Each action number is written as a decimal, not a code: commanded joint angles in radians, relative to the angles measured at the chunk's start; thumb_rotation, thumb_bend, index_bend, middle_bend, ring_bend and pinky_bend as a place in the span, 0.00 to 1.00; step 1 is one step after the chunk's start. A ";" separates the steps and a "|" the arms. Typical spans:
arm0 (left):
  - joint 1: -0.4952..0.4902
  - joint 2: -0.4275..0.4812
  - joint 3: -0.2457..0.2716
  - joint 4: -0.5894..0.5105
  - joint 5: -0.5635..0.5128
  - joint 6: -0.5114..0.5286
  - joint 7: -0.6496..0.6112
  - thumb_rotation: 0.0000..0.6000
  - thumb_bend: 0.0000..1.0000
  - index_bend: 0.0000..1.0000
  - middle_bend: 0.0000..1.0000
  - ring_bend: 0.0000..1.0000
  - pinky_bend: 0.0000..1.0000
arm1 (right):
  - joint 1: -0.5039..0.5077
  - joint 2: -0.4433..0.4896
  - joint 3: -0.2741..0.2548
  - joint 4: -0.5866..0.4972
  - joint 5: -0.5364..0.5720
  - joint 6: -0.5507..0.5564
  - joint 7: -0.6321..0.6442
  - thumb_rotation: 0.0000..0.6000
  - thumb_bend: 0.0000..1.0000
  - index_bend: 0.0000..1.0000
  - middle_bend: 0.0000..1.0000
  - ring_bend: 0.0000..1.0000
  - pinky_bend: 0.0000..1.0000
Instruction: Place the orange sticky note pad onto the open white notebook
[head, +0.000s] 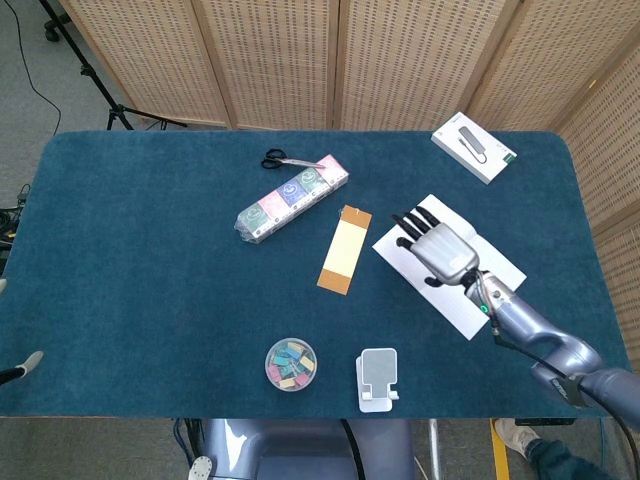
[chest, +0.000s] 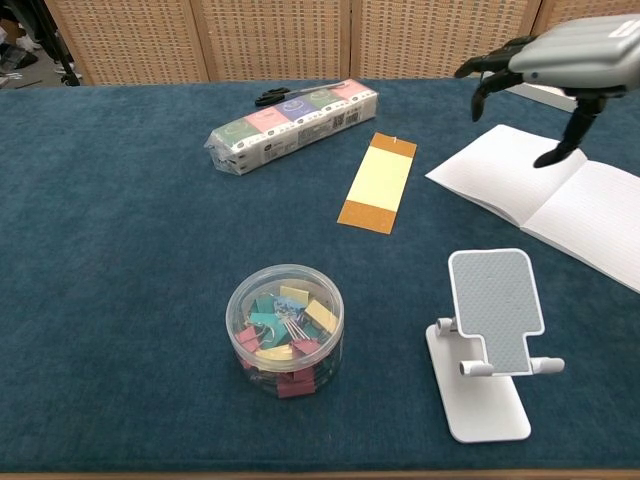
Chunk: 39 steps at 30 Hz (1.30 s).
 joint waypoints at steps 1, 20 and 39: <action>-0.006 -0.005 -0.006 0.001 -0.015 -0.011 0.011 1.00 0.00 0.00 0.00 0.00 0.00 | 0.056 -0.077 -0.021 0.090 -0.046 -0.007 0.055 1.00 0.22 0.28 0.00 0.00 0.00; -0.031 -0.036 -0.032 -0.002 -0.090 -0.044 0.091 1.00 0.00 0.00 0.00 0.00 0.00 | 0.305 -0.366 -0.209 0.507 -0.242 0.047 0.396 1.00 0.26 0.30 0.00 0.00 0.00; -0.046 -0.047 -0.045 0.001 -0.134 -0.066 0.120 1.00 0.00 0.00 0.00 0.00 0.00 | 0.375 -0.580 -0.323 0.931 -0.286 0.153 0.534 1.00 0.09 0.30 0.00 0.00 0.00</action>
